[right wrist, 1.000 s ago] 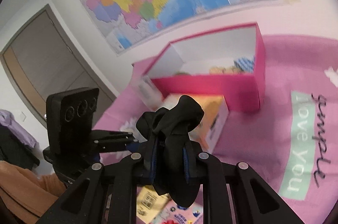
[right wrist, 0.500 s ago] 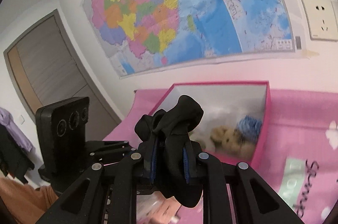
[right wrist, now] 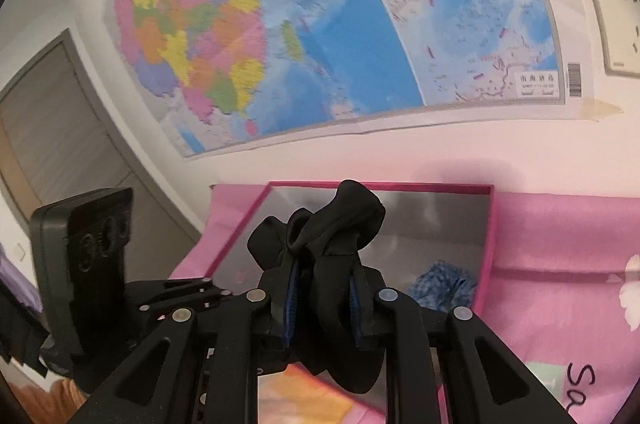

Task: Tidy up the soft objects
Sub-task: 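Carry the black fabric item with the right gripper into the pink box and release, then move the right gripper back over the remaining packaged items, then grasp the clear plastic bag of cotton pads with the right gripper, then carry the plastic bag with the right gripper into the pink box and release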

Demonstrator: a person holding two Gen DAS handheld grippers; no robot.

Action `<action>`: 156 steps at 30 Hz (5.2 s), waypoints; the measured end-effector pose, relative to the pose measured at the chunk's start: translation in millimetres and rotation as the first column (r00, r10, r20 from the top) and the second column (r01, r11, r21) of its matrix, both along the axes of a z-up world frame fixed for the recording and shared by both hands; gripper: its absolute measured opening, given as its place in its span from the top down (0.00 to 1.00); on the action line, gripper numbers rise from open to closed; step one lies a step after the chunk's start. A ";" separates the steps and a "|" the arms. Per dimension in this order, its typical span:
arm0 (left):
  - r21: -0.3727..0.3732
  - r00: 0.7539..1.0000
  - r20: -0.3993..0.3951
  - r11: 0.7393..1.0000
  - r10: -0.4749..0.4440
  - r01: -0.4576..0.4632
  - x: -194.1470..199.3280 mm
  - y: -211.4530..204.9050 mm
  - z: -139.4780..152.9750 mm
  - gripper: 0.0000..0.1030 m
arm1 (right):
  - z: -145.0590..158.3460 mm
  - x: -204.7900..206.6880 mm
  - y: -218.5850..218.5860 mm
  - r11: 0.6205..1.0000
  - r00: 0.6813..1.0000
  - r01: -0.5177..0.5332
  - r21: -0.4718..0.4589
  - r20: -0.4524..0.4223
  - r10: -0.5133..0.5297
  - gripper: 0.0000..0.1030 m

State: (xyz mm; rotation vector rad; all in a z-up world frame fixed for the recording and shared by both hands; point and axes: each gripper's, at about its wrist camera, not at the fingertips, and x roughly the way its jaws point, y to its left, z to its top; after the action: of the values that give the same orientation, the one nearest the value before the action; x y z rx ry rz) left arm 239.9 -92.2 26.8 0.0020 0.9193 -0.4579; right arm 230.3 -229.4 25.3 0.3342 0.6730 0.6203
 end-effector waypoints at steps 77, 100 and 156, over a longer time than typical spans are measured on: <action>-0.146 0.981 -0.148 0.978 0.127 -0.149 -158.9 179.1 -112.0 0.40 | -95.4 -154.1 123.9 0.971 0.973 -0.198 -0.133 -0.143 0.179 0.81; -0.154 0.988 -0.145 0.987 -0.059 0.036 -130.7 136.9 -106.9 0.31 | -92.1 -158.1 101.9 0.970 0.989 -0.141 -0.198 -0.073 0.129 0.84; -0.051 0.984 -0.090 0.986 0.154 -0.159 51.5 122.2 -20.4 0.45 | -32.3 50.5 69.7 0.995 0.993 0.033 -0.092 -0.106 -0.043 0.67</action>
State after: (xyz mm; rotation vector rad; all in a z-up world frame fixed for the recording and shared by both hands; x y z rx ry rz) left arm 291.4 30.0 6.4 -0.1427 0.9819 -0.3404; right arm 280.8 -159.7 -7.0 0.2970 0.7939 0.5363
